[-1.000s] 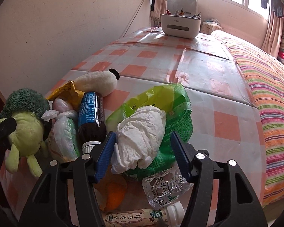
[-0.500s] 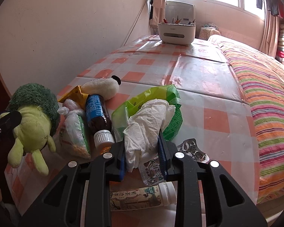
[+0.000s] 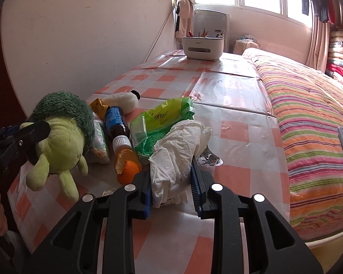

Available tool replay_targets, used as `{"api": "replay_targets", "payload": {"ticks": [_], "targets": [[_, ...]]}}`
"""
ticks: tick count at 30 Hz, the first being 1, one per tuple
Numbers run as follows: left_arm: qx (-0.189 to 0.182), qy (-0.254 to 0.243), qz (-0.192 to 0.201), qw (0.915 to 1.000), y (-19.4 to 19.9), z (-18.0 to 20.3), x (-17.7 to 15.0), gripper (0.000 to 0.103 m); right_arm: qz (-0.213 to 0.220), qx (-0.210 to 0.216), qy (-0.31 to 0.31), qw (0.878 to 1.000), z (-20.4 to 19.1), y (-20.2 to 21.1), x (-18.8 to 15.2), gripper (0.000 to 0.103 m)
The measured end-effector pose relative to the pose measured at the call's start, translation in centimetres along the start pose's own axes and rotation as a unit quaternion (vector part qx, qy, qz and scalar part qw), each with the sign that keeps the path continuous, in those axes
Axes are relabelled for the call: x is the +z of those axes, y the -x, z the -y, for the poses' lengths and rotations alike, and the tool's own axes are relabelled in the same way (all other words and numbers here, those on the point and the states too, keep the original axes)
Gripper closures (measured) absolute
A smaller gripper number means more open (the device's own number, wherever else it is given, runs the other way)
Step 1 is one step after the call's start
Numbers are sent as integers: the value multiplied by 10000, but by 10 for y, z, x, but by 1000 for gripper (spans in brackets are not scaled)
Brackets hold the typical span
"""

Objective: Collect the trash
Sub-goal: 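Grasp the green plush toy with the left tool while the right tool grasps the tissue, then carry the white tissue over the cream bin with the right tool and release it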

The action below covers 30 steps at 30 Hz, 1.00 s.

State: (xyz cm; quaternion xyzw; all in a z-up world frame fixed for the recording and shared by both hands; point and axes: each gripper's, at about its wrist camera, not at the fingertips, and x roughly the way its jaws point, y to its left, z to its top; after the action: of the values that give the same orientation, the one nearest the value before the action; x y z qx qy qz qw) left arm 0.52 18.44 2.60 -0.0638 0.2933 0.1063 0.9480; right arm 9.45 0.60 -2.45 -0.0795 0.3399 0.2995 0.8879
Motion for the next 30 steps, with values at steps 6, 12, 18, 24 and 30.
{"api": "replay_targets", "payload": {"ticks": [6,12,18,24,30], "targets": [[-204,-237,-16,9995,1,27,-5,53,74,-227,-197,9995,25,22,-17,77],[-366,-465,-57,9982,1,54,-11,53,73,-522,-417,9977,52,41,-38,76],[-503,-647,-83,9966,3,77,-16,53,91,-701,-580,9958,70,54,-54,76],[-642,-808,-86,9946,5,99,-20,53,172,-802,-733,9939,84,69,-65,76],[-730,-962,-115,9926,5,120,-25,53,274,-914,-863,9917,94,84,-75,76]]}}
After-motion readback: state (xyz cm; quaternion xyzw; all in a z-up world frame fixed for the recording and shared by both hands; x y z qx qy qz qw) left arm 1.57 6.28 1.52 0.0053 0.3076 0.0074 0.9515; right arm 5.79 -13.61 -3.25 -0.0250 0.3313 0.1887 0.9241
